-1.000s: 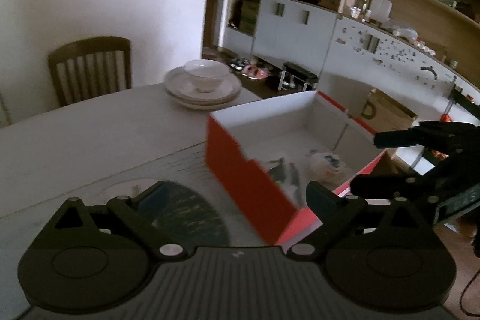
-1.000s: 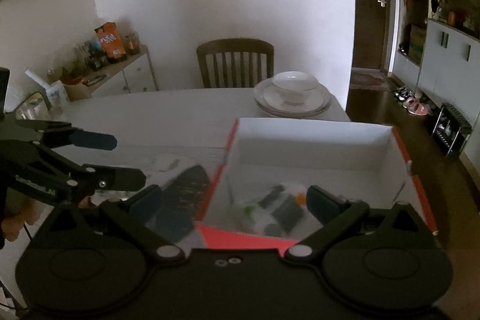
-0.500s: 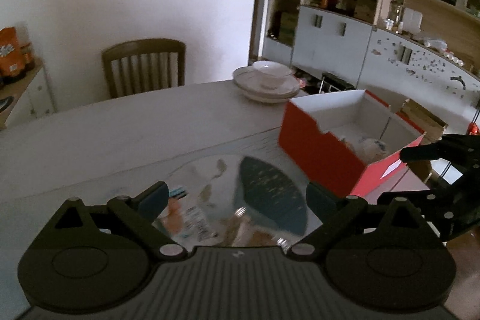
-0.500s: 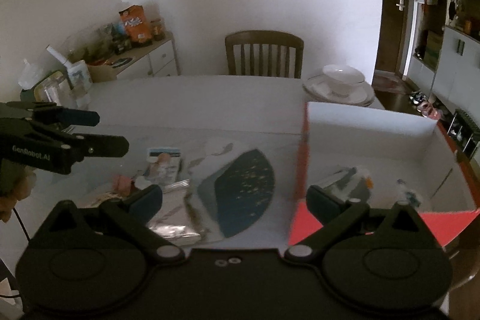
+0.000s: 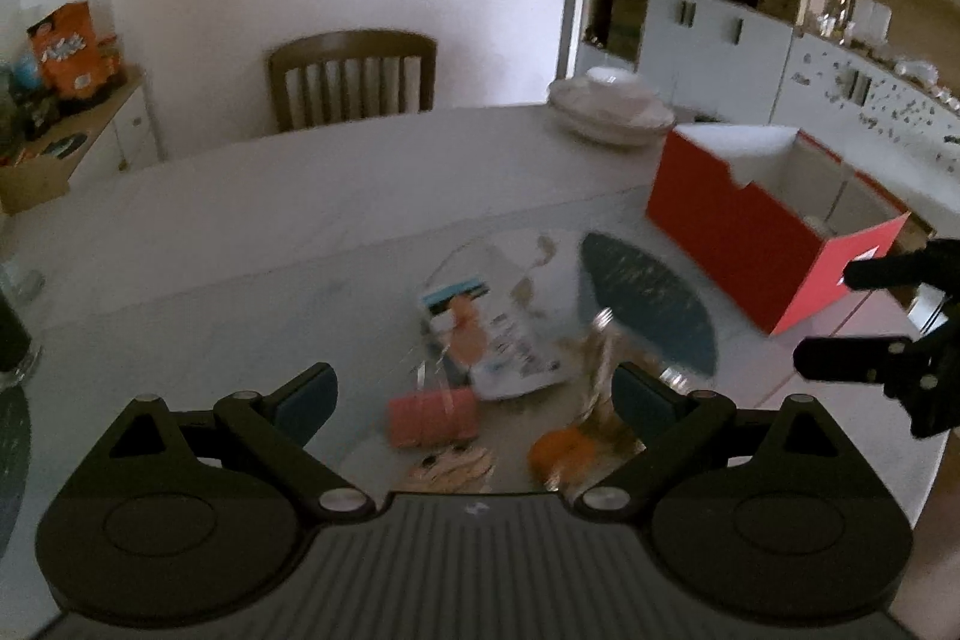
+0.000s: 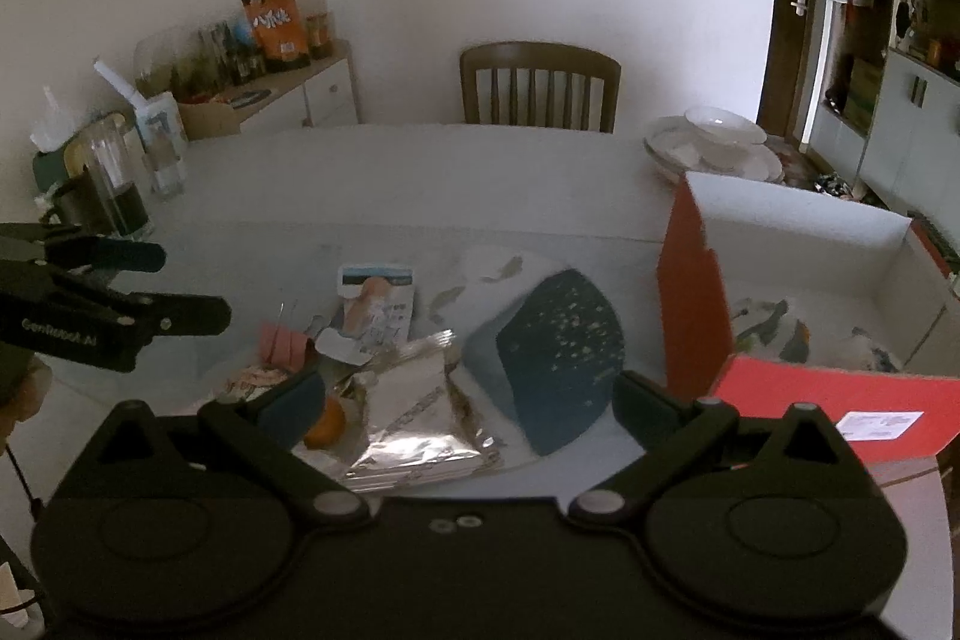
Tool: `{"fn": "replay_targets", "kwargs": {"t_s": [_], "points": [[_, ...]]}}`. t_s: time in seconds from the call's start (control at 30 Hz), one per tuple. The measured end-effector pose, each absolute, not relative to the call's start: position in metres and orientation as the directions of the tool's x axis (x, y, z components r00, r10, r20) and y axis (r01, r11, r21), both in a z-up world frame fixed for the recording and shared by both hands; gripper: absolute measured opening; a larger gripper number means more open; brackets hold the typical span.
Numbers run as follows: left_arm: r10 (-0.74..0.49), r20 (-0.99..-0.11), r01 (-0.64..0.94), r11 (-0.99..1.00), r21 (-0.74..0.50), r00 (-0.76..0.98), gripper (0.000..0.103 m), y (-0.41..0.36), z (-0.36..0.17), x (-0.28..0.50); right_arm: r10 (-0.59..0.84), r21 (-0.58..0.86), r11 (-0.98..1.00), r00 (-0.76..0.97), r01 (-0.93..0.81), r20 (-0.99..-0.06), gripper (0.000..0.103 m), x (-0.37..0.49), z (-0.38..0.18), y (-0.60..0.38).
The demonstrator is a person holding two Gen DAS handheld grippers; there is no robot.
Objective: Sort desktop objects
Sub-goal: 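Withdraw both tools from the box back over the table, then grasp the plush keychain with the left tool while the right grasps the ZHOUSHI foil bag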
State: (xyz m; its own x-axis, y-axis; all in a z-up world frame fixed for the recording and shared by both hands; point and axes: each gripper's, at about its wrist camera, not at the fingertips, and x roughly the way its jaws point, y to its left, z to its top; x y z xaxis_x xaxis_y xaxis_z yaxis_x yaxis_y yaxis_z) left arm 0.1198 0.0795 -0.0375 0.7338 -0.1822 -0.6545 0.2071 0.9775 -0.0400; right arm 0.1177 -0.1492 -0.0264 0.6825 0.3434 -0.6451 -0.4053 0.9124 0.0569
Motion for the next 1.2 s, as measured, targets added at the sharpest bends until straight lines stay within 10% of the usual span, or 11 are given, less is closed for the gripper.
{"fn": "replay_targets", "kwargs": {"t_s": [1.2], "points": [[-0.155,-0.802,0.134,0.986,-0.094,0.576,0.09,0.1,-0.113,0.164,0.317,0.038,0.883,0.536,-0.468,-0.782,0.09,0.185,-0.109,-0.093]]}}
